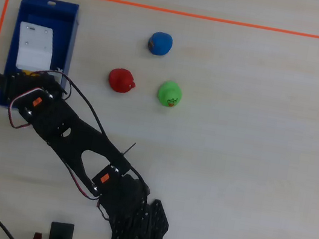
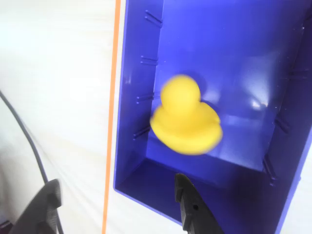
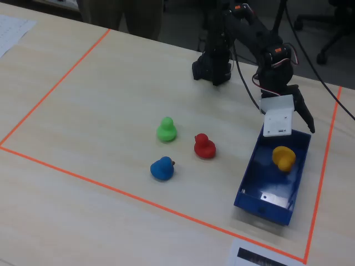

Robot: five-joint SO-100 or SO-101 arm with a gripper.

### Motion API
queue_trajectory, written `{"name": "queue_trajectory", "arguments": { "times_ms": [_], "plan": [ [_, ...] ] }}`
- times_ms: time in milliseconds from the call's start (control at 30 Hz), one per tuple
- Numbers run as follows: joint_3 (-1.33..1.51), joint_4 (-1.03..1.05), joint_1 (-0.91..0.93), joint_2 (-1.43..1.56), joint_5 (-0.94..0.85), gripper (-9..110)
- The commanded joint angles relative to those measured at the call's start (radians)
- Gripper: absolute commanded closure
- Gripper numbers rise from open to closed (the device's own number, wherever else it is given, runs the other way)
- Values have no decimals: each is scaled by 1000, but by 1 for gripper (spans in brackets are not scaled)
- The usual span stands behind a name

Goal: Grasp yellow duck and put it into box.

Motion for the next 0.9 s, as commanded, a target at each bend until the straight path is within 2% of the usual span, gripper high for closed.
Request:
{"name": "queue_trajectory", "arguments": {
  "times_ms": [0, 33, 267, 367, 567, 867],
  "plan": [
    [-57, 55, -12, 67, 2, 96],
    [-49, 80, -26, 94, 3, 101],
    [164, 253, -175, 416, -28, 101],
    [245, 299, -176, 555, -37, 101],
    [433, 311, 37, 804, -132, 101],
    [1020, 156, 276, 1094, -241, 101]
  ]
}}
